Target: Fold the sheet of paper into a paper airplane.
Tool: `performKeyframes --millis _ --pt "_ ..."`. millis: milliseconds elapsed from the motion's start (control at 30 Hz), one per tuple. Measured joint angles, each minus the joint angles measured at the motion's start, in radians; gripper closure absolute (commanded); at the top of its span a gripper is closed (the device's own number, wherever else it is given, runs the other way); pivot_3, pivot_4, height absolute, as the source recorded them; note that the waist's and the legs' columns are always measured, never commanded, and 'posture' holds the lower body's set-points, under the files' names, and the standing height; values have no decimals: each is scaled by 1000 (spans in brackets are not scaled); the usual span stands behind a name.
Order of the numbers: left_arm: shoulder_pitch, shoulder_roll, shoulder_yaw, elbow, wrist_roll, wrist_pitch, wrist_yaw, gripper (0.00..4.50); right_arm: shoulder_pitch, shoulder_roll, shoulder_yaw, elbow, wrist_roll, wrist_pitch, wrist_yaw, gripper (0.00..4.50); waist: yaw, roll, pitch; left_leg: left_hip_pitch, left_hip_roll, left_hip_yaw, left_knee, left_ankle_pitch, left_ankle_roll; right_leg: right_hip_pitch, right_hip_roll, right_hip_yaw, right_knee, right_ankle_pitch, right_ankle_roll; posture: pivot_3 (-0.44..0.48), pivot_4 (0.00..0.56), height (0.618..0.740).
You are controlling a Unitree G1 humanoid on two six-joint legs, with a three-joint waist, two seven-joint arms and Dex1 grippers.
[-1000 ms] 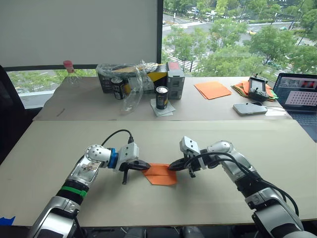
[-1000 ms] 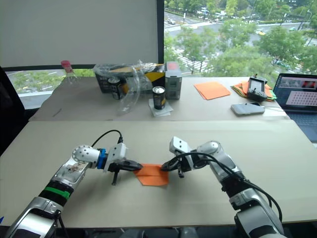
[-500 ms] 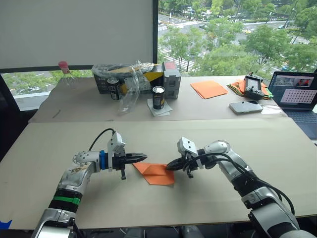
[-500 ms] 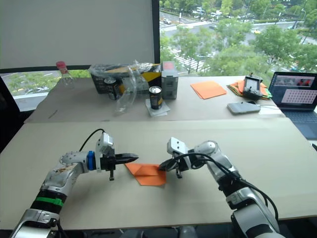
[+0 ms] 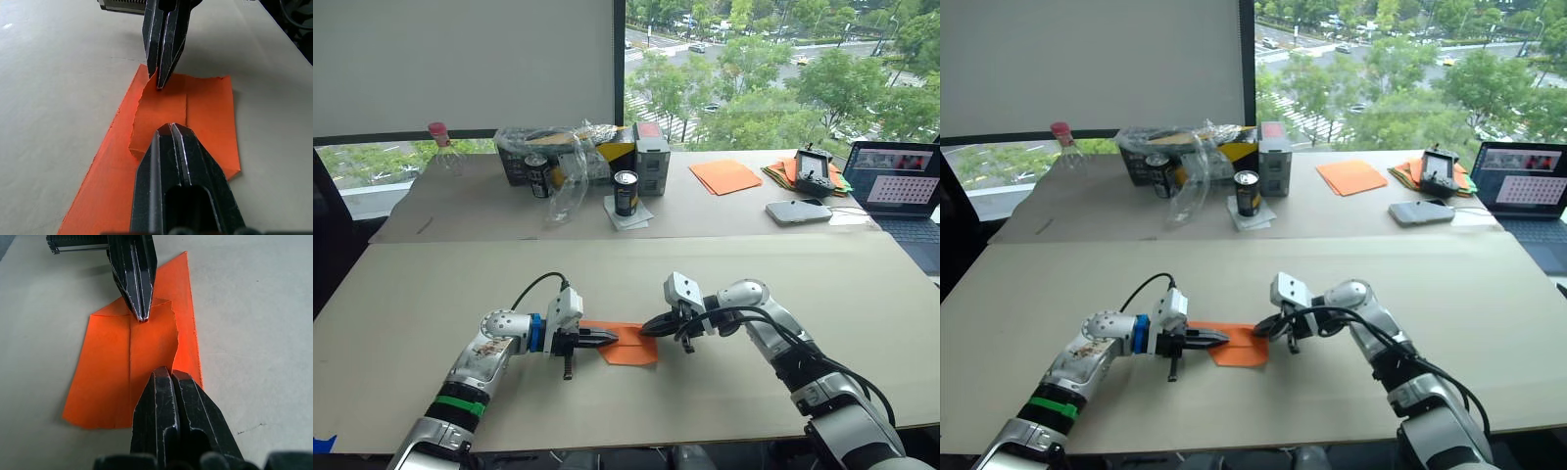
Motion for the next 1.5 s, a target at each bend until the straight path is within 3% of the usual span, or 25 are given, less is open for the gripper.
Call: performKeyframes --millis 167,300,433,533,767,1233,1500 --pt "-9 -9 0 18 0 -4 -11 4500 41 -21 -39 -60 3 18 -52 2607 5 1 -1 0 0 0 0 0 0 0 0 0 0 0 0 0 150 670" --pt "-13 -11 -1 25 0 -10 -21 4500 73 -78 -97 -209 28 85 -77 1200 10 2 -1 0 0 0 0 0 0 0 0 0 0 0 0 0 150 670" --pt "-20 -13 -5 37 0 -12 -44 4500 122 -64 -150 -407 87 167 -140 1200 17 2 -1 0 1 0 -1 0 1 0 0 0 0 0 0 0 150 670" --pt "-42 -20 -12 64 4 -19 -58 4500 188 -12 -107 -522 77 211 -219 2092 21 3 -2 0 0 0 -1 0 1 0 0 0 -1 0 0 0 150 670" --pt "-69 -26 -26 98 23 -45 -81 4500 359 71 -19 -494 -34 137 -403 4449 25 3 -2 0 -1 0 1 0 1 1 0 0 0 0 0 0 150 670" --pt "-67 -11 -24 104 38 -61 -80 4500 392 80 -23 -494 -34 158 -488 4449 23 4 -2 7 0 -1 0 0 1 10 0 -1 -2 -1 1 0 150 670" --pt "-69 2 -21 135 44 -68 -78 4500 520 -40 -72 -559 -31 92 -484 4449 30 5 -3 25 0 -3 -5 -4 7 33 0 -5 -17 -3 4 0 150 670"
